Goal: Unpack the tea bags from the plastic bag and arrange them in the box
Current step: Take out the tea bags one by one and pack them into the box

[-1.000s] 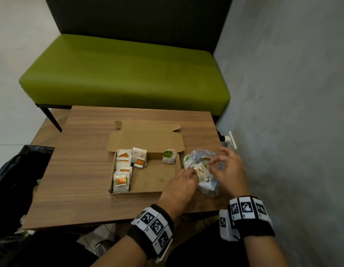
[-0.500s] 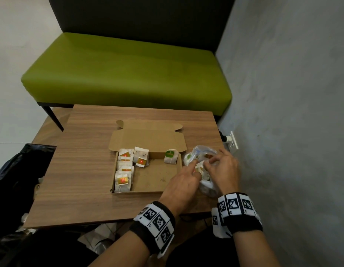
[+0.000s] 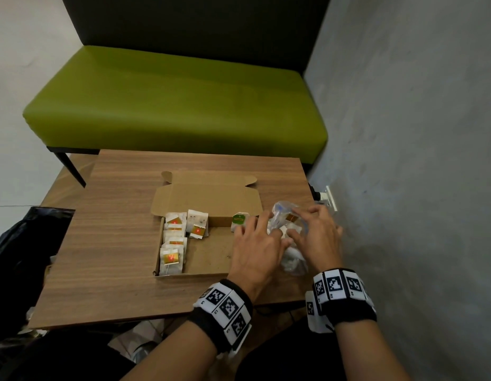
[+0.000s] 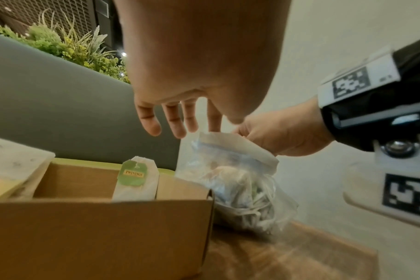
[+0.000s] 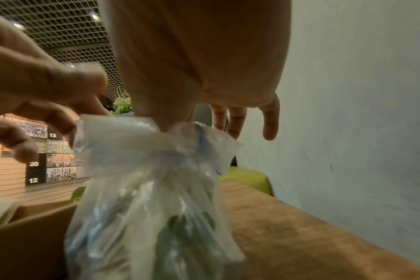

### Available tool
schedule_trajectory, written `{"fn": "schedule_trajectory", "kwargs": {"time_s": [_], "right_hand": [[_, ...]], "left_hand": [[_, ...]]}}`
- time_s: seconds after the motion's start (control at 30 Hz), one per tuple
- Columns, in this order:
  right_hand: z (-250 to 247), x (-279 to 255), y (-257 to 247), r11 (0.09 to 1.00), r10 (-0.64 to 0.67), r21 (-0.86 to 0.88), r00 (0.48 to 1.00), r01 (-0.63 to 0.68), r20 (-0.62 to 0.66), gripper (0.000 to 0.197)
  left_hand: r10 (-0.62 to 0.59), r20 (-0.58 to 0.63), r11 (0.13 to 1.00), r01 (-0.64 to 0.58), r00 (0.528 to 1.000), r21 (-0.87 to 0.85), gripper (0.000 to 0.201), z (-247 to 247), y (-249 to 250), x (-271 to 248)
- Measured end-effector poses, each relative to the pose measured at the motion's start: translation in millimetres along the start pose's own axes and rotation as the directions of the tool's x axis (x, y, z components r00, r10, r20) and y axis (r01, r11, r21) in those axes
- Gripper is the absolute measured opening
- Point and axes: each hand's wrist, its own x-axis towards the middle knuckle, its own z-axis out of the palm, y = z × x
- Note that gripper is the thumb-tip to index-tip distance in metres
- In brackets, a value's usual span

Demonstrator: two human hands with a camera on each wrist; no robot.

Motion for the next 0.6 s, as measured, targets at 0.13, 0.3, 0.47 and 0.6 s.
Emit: {"fn": "schedule_trajectory", "kwargs": {"time_s": [0.13,0.3,0.47,0.6], "right_hand": [[0,1,-1,0.999,-0.002,-0.037,0.999,0.003,0.034,0.043],[2,6,-3,0.999,0.027,-0.027,0.996,-0.025,0.083,0.049],[-3,14,-6,0.999,0.034,-0.029,0.994,-0.031,0.102,0.030],[-9,20,-10,0.998,0.015,-0.056,0.986,-0.006,0.168,0.041]], "left_hand": [[-0.069,0.023,0.998,0.069,0.997,0.002,0.045,1,0,8],[-0.072,0.094,0.997,0.072,0.993,-0.001,0.058,1,-2,17],[-0.078,0.103,0.997,0.079,0.992,-0.003,0.062,1,-1,16],[-0.065,0.112,0.998,0.067,0.992,-0.017,0.063,1,-2,16]]}}
